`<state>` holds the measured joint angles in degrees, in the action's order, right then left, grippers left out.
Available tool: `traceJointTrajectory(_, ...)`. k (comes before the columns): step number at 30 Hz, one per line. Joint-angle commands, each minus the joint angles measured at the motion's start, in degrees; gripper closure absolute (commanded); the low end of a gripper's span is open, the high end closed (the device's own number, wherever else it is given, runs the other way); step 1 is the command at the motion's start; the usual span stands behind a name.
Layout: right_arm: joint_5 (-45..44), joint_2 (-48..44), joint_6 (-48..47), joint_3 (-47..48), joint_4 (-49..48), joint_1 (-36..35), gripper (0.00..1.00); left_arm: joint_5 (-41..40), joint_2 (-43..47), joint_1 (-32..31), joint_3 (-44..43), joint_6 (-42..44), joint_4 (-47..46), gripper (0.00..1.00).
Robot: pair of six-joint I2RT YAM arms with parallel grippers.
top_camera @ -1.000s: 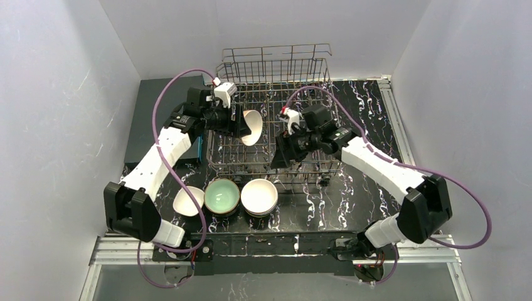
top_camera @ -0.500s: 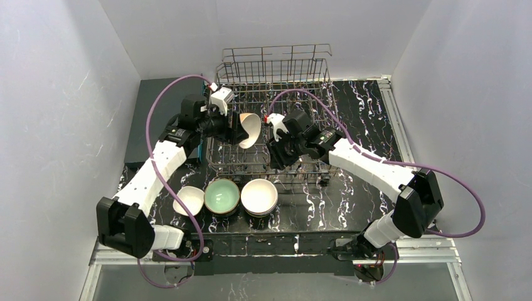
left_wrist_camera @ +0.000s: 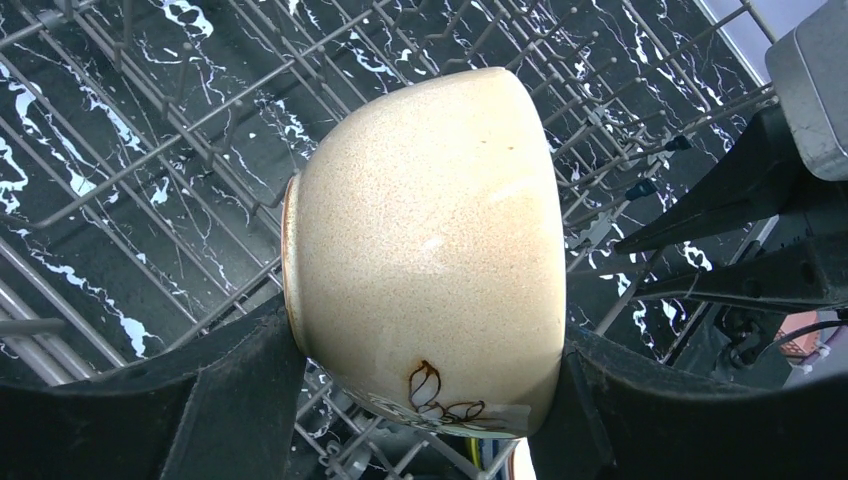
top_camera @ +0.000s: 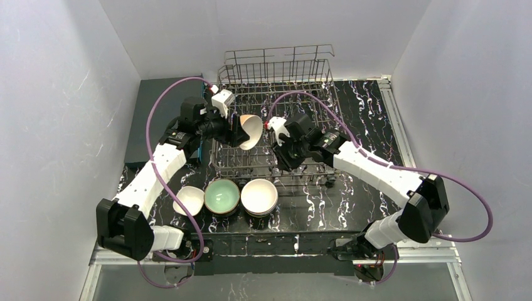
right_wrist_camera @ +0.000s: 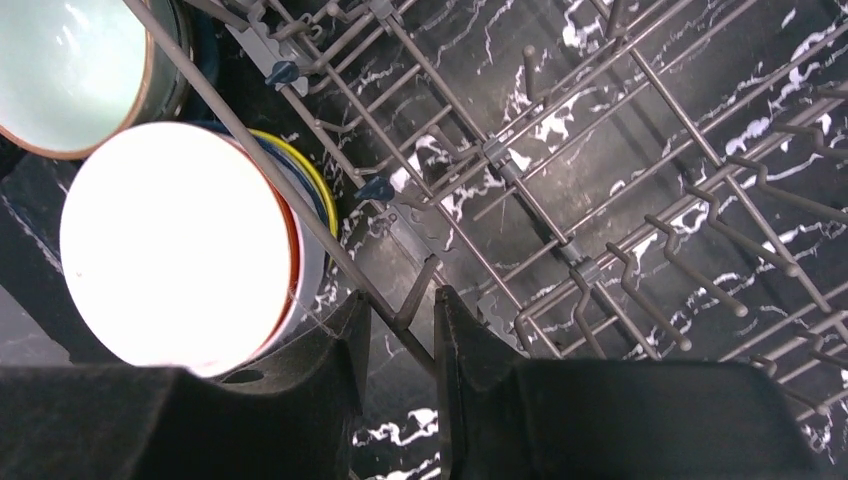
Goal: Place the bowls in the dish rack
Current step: Move the dish rack to the center of the board.
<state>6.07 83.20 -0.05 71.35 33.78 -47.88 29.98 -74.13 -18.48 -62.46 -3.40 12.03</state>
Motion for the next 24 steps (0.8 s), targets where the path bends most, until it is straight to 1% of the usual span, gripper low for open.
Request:
traceJointTrajectory(1,-4.91,-6.01,2.95,0.21,5.47,0.25,0.99,3.5,2.72,0.29,-0.49,1.38,-4.53,1.0)
traceJointTrajectory(6,-5.86,-8.36,3.41,-0.15,7.59,0.24,0.99,4.34,2.81,0.29,0.16,2.37,-5.65,1.0)
traceJointTrajectory(9,-4.59,-9.07,3.67,-0.1,7.33,0.31,0.99,5.54,2.6,0.29,0.19,3.07,-5.86,1.0)
traceJointTrajectory(12,-2.4,-9.19,4.56,0.22,5.57,0.25,0.84,6.73,2.33,0.31,-0.02,5.26,-6.38,1.0)
traceJointTrajectory(14,-0.32,-9.19,5.38,0.63,4.31,0.36,0.68,7.01,2.24,0.29,-0.16,6.23,-7.43,1.0)
traceJointTrajectory(15,0.65,-9.12,5.94,0.89,3.66,0.39,0.62,7.13,2.23,0.33,-0.27,6.69,-8.02,1.0)
traceJointTrajectory(17,2.77,-8.98,6.82,1.59,2.55,0.49,0.48,7.43,2.04,0.29,-0.36,7.24,-9.31,1.0)
traceJointTrajectory(18,4.07,-9.01,7.28,1.87,1.81,0.73,0.43,8.03,1.81,0.29,-0.45,7.79,-10.31,1.0)
traceJointTrajectory(20,7.23,-8.86,8.4,2.27,0.25,1.62,0.34,9.26,1.18,0.29,-0.8,8.78,-11.62,1.0)
traceJointTrajectory(24,14.06,-9.01,10.78,2.56,-3.36,4.42,0.24,10.15,-0.98,0.29,-4.03,9.94,-10.58,1.0)
